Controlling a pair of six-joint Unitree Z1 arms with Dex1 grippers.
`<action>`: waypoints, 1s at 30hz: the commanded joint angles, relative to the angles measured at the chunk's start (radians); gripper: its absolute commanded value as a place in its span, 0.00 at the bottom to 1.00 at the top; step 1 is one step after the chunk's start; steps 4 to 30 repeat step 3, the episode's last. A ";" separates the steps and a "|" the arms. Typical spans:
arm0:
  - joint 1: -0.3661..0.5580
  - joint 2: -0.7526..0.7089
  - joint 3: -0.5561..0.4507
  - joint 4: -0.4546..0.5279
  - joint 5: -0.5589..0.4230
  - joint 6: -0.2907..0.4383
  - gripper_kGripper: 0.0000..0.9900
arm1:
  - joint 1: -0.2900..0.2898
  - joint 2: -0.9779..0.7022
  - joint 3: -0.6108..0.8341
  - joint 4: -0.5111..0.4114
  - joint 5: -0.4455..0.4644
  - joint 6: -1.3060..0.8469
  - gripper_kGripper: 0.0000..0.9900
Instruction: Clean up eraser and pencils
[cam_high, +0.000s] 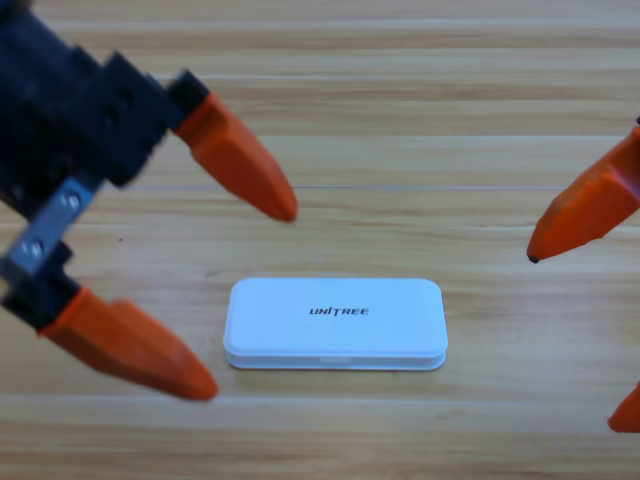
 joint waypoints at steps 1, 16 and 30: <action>-0.031 0.047 0.025 0.005 0.009 -0.011 1.00 | 0.023 0.023 0.033 -0.026 0.016 0.007 0.97; -0.031 0.045 0.028 0.005 0.009 -0.007 1.00 | 0.023 0.023 0.033 -0.026 0.016 0.007 0.97; -0.031 0.045 0.028 0.005 0.009 -0.007 1.00 | 0.023 0.023 0.033 -0.026 0.016 0.007 0.97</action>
